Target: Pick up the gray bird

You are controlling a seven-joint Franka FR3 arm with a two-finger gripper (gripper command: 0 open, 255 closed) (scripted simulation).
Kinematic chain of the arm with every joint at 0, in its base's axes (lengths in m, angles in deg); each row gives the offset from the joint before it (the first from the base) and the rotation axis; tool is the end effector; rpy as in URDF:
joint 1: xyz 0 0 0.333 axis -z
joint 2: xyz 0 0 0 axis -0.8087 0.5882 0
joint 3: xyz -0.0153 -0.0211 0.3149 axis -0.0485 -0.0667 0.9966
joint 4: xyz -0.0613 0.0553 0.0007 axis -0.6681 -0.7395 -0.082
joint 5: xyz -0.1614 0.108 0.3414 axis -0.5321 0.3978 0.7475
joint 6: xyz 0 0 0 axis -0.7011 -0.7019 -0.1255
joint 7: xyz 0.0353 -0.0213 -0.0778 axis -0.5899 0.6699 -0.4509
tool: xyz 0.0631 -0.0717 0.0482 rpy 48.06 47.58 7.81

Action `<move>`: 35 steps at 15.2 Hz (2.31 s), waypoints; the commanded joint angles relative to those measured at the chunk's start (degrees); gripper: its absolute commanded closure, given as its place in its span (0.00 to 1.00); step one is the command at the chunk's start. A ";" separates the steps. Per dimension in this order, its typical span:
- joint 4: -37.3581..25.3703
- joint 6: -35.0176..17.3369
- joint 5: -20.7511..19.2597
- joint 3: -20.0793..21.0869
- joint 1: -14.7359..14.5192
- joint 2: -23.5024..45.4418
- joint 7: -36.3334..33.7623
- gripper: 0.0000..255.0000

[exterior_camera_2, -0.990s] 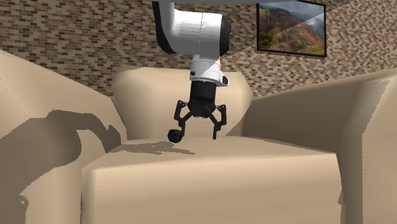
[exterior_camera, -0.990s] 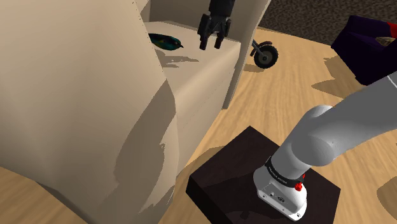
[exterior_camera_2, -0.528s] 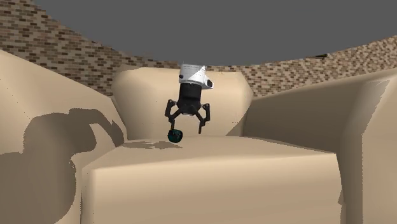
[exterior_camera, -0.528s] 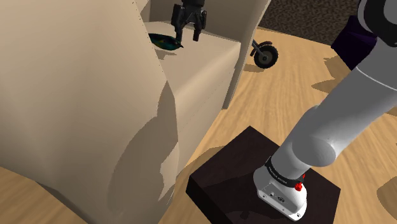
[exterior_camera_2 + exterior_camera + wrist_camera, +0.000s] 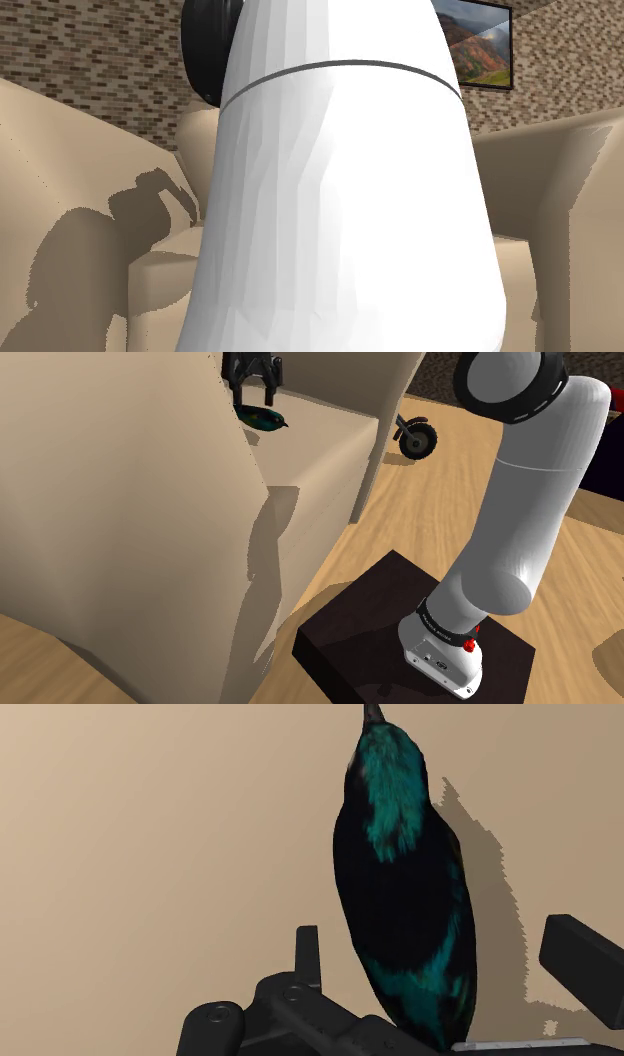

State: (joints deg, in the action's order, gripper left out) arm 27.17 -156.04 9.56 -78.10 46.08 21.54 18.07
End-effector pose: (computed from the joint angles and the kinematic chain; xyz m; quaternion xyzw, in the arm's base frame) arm 0.6058 0.1494 0.6078 -0.9952 -0.0542 0.0606 0.0542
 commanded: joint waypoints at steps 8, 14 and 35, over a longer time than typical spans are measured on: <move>6.30 -5.45 0.05 0.02 -0.08 -0.63 0.46 0.00; 6.13 -5.38 0.04 0.02 -0.09 -0.54 0.45 1.00; -17.14 10.43 -0.39 0.26 -0.66 6.83 -1.59 1.00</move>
